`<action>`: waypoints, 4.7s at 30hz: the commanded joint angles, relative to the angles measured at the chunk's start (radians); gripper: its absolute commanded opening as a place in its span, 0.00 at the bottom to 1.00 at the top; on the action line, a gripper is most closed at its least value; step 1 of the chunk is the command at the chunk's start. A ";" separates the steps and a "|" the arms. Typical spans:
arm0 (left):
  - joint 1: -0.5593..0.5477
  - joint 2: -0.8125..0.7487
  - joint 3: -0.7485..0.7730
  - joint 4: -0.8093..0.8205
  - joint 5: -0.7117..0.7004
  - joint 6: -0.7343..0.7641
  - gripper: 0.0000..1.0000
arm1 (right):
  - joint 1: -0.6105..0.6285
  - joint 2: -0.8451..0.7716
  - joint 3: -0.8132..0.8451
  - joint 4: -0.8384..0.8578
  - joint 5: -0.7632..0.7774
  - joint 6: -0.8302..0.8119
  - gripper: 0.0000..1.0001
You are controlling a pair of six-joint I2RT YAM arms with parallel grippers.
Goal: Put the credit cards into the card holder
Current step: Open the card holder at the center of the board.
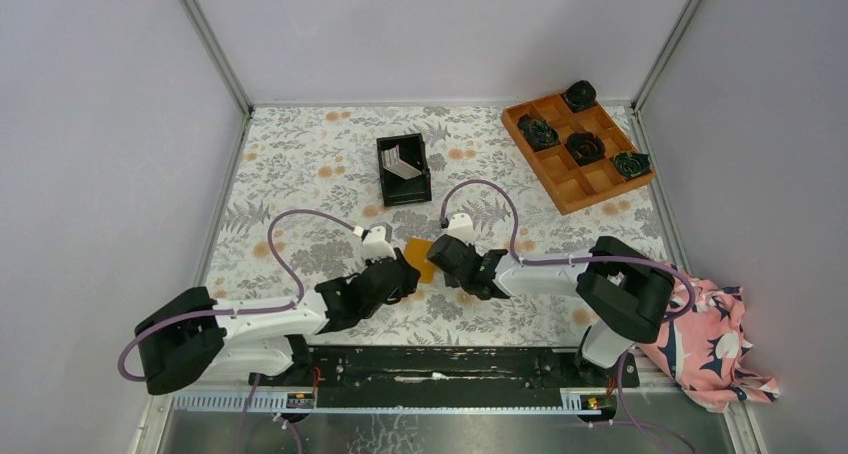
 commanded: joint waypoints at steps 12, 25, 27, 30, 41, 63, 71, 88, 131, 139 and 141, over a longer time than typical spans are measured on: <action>-0.102 0.134 0.084 -0.048 -0.093 0.051 0.49 | -0.028 0.030 -0.055 0.057 -0.076 0.005 0.30; -0.102 0.042 0.086 -0.205 -0.256 -0.023 0.53 | -0.160 0.096 -0.018 0.103 -0.144 -0.082 0.30; -0.101 0.027 0.084 -0.215 -0.286 -0.027 0.54 | -0.177 0.114 -0.001 0.104 -0.153 -0.099 0.30; -0.101 0.019 0.077 -0.215 -0.320 -0.026 0.56 | -0.196 0.140 0.027 0.102 -0.168 -0.125 0.30; -0.033 0.092 0.024 -0.088 -0.294 -0.006 0.55 | -0.207 0.147 0.053 0.108 -0.206 -0.173 0.30; 0.028 0.160 -0.038 0.058 -0.249 -0.034 0.32 | -0.190 0.078 0.001 0.175 -0.335 -0.188 0.31; 0.033 0.172 -0.068 0.116 -0.235 -0.046 0.28 | -0.149 0.058 -0.007 0.162 -0.302 -0.166 0.33; 0.038 0.158 -0.103 0.175 -0.226 -0.026 0.27 | -0.104 0.020 -0.026 0.201 -0.293 -0.126 0.35; 0.046 0.168 -0.159 0.220 -0.208 -0.033 0.26 | -0.090 -0.027 -0.072 0.410 -0.386 -0.054 0.35; 0.046 0.174 -0.159 0.225 -0.210 -0.035 0.26 | -0.088 -0.041 -0.052 0.307 -0.290 -0.089 0.35; 0.046 0.184 -0.155 0.229 -0.206 -0.033 0.26 | -0.089 -0.038 -0.045 0.287 -0.279 -0.097 0.35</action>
